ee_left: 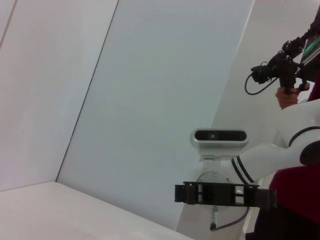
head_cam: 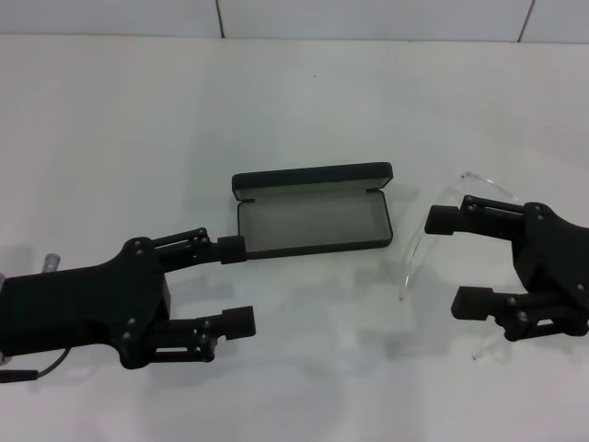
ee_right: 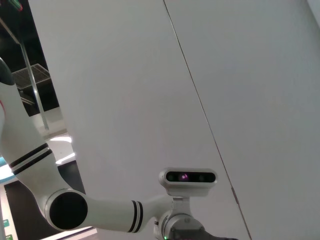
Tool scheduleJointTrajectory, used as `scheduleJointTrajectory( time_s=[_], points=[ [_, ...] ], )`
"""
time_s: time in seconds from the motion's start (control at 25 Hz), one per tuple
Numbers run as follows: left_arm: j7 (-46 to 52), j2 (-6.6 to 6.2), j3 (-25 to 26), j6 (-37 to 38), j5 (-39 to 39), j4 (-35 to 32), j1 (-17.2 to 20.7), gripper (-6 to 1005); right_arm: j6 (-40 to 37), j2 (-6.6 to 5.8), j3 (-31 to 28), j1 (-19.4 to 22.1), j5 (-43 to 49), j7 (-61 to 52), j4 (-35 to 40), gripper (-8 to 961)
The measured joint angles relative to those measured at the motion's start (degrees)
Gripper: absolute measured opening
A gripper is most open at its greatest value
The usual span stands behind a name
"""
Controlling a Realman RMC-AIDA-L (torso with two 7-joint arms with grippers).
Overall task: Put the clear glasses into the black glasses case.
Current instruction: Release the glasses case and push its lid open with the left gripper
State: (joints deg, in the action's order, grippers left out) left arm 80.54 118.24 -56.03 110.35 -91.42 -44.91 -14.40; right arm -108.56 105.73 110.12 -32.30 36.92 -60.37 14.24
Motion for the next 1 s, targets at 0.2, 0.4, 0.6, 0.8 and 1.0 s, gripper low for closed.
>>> scheduleJointTrajectory(
  time_s=[0.2,0.4,0.6,0.8,1.0],
  points=[
    [-0.1,0.11,0.1,0.3,0.0,0.0,0.0,833,-0.3,0.00,0.0,0.1,0.0,0.0,0.0,873],
    [-0.1,0.14,0.2,0.5,0.1,0.0,0.0,831,-0.3,0.00,0.0,0.2,0.0,0.0,0.0,873],
    [-0.1,0.15,0.3,0.5,0.1,0.0,0.0,829,-0.4,-0.02,-0.3,0.9,-0.1,0.2,0.0,873],
    [-0.1,0.15,0.4,0.5,0.6,-0.5,-0.7,827,-1.9,-0.33,-4.1,2.5,-0.1,1.2,-0.1,873],
    [-0.1,0.06,0.4,0.5,1.0,-0.7,-1.4,825,-3.9,-0.60,-6.2,3.5,-0.1,2.3,-0.6,872]
  ],
)
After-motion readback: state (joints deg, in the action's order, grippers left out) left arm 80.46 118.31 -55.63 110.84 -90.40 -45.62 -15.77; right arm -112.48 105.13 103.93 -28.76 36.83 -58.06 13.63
